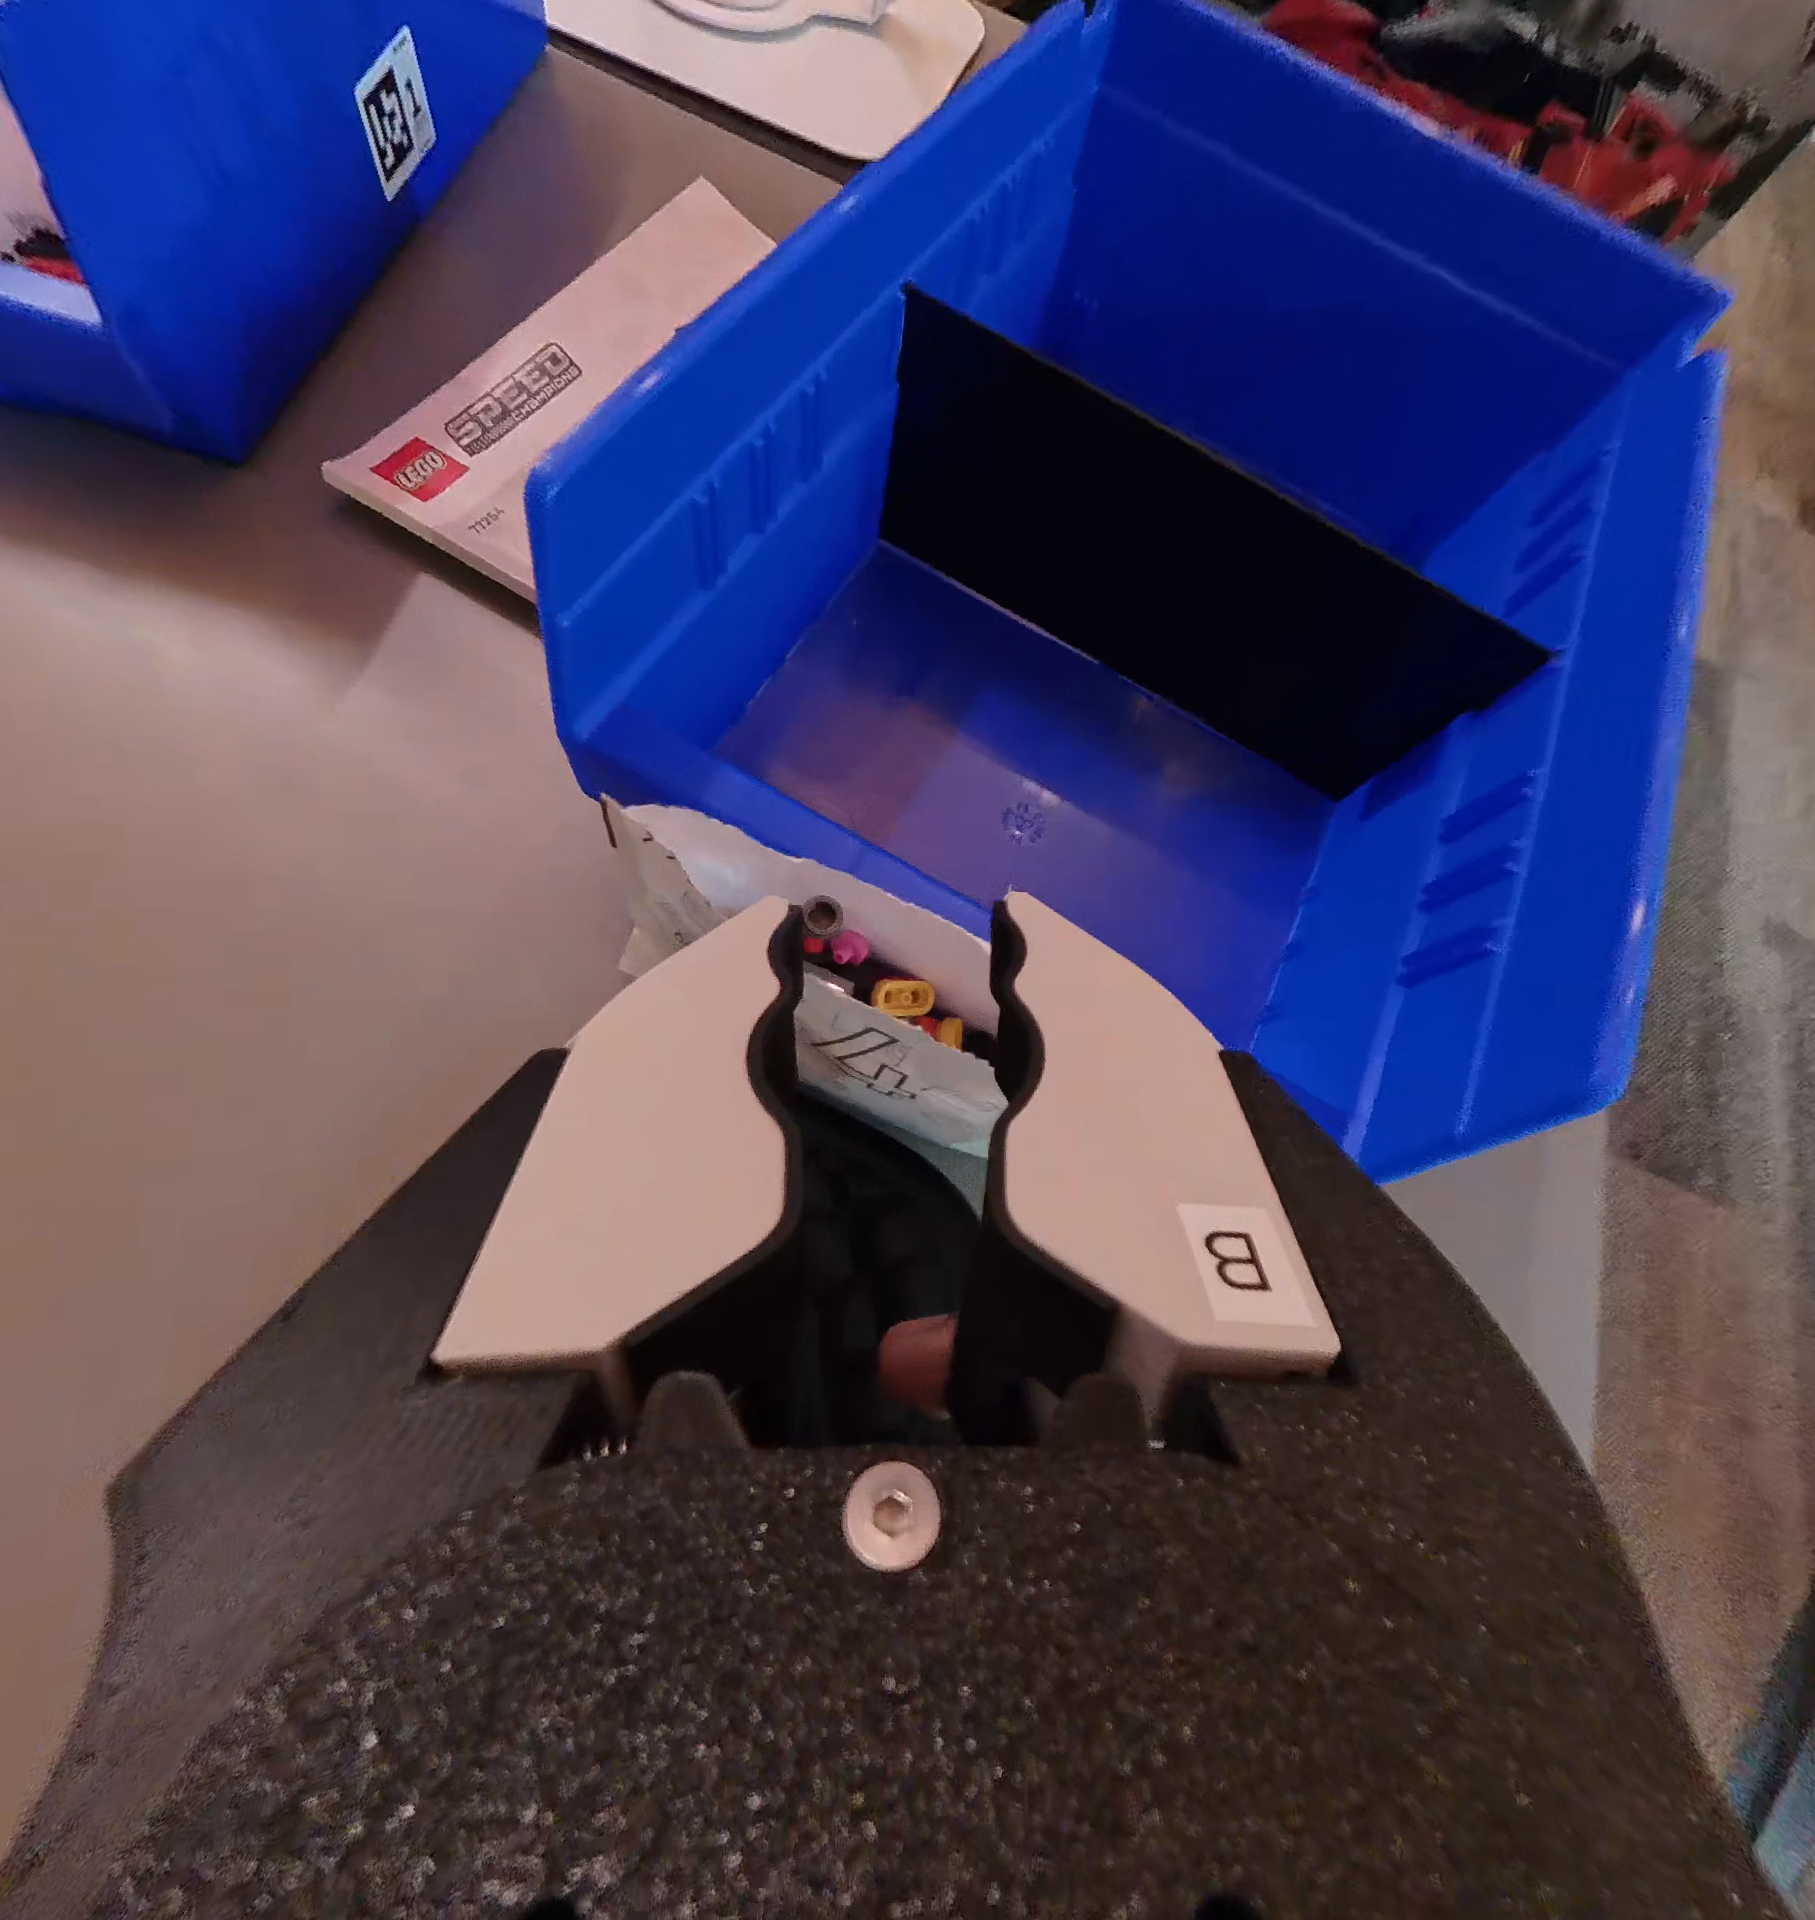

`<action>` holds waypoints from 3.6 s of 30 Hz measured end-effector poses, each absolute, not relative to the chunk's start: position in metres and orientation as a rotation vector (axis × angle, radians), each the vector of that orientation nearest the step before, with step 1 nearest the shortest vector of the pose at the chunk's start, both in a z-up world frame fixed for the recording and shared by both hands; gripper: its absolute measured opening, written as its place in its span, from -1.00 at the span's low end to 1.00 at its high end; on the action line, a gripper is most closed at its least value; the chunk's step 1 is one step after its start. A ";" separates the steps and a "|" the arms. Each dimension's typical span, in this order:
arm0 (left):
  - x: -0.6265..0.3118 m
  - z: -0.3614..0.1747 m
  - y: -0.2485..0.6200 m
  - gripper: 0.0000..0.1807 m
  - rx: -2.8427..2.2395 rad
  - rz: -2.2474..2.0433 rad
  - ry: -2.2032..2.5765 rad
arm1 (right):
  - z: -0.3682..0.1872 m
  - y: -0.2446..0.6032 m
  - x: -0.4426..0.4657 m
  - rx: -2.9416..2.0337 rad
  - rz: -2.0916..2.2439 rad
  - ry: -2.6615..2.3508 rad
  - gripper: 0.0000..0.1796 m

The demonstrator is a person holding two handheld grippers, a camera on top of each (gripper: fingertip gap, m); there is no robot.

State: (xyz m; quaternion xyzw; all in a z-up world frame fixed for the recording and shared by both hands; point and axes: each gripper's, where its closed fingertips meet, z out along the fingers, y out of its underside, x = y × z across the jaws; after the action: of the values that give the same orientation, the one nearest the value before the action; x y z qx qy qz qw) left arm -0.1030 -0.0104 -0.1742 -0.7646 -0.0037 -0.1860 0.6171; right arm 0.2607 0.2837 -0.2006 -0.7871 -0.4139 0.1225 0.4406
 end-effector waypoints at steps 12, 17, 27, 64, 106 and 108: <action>-0.102 -0.172 -0.009 -0.91 -1.767 -0.400 0.004 | -0.197 0.286 0.267 -1.866 0.273 -1.052 -0.56; -0.105 -0.169 -0.012 -0.91 -1.771 -0.387 -0.007 | -0.180 0.277 0.262 -1.816 0.306 -1.002 -0.60; -0.162 -0.142 -0.035 -0.91 -1.783 -0.154 -0.060 | -0.166 0.204 0.194 -1.683 0.426 -1.133 -0.62; -0.368 -0.097 -0.018 -0.59 -1.737 0.109 -0.456 | -0.165 0.176 0.170 -1.639 0.337 -1.225 -0.61; -0.168 -0.158 -0.027 0.62 -1.876 0.320 -0.340 | -0.169 0.160 0.129 -1.864 0.260 -0.613 0.65; -0.158 -0.160 -0.026 0.62 -1.863 0.276 -0.343 | -0.171 0.152 0.127 -1.862 0.234 -0.632 0.64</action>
State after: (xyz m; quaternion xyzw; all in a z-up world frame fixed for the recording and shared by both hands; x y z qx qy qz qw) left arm -0.1582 -0.0261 -0.1598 -0.7957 -0.1465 0.1180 0.5758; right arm 0.1274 0.1523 -0.1710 -0.7863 -0.2670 0.0988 0.5484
